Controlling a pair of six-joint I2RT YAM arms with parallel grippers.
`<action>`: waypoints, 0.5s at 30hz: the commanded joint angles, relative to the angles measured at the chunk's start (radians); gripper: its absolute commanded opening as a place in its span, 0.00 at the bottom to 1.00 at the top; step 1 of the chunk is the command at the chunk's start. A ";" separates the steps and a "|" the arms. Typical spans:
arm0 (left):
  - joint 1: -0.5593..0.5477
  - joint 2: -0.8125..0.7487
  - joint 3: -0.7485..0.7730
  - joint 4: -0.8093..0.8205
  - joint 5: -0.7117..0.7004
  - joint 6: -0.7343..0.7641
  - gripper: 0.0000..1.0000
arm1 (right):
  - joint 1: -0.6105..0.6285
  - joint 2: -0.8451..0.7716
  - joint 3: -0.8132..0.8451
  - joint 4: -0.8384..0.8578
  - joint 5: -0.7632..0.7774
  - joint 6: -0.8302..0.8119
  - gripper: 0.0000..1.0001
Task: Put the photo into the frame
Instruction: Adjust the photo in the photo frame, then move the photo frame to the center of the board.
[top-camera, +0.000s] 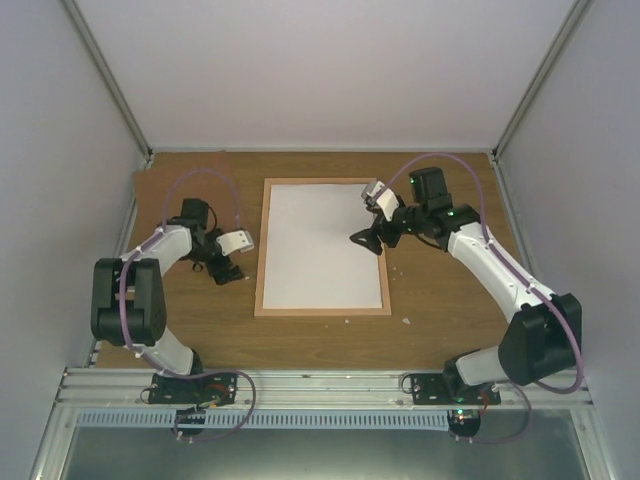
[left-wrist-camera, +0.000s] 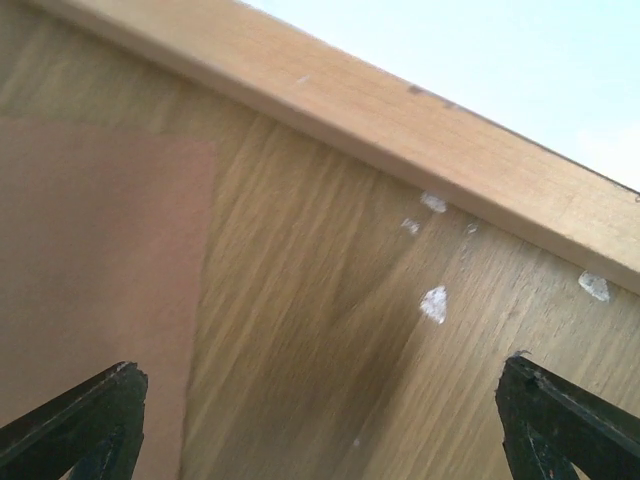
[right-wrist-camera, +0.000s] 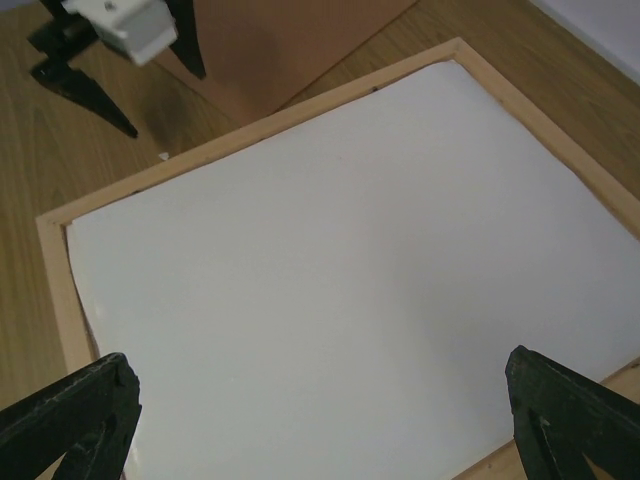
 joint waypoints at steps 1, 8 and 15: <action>-0.069 0.068 -0.006 0.031 -0.002 0.113 0.95 | -0.042 -0.017 0.033 -0.037 -0.113 0.025 1.00; -0.105 0.224 0.151 -0.076 0.033 0.231 0.93 | -0.095 -0.036 0.043 -0.068 -0.185 0.029 1.00; -0.195 0.359 0.257 -0.083 0.022 0.219 0.92 | -0.132 -0.057 0.018 -0.068 -0.214 0.030 1.00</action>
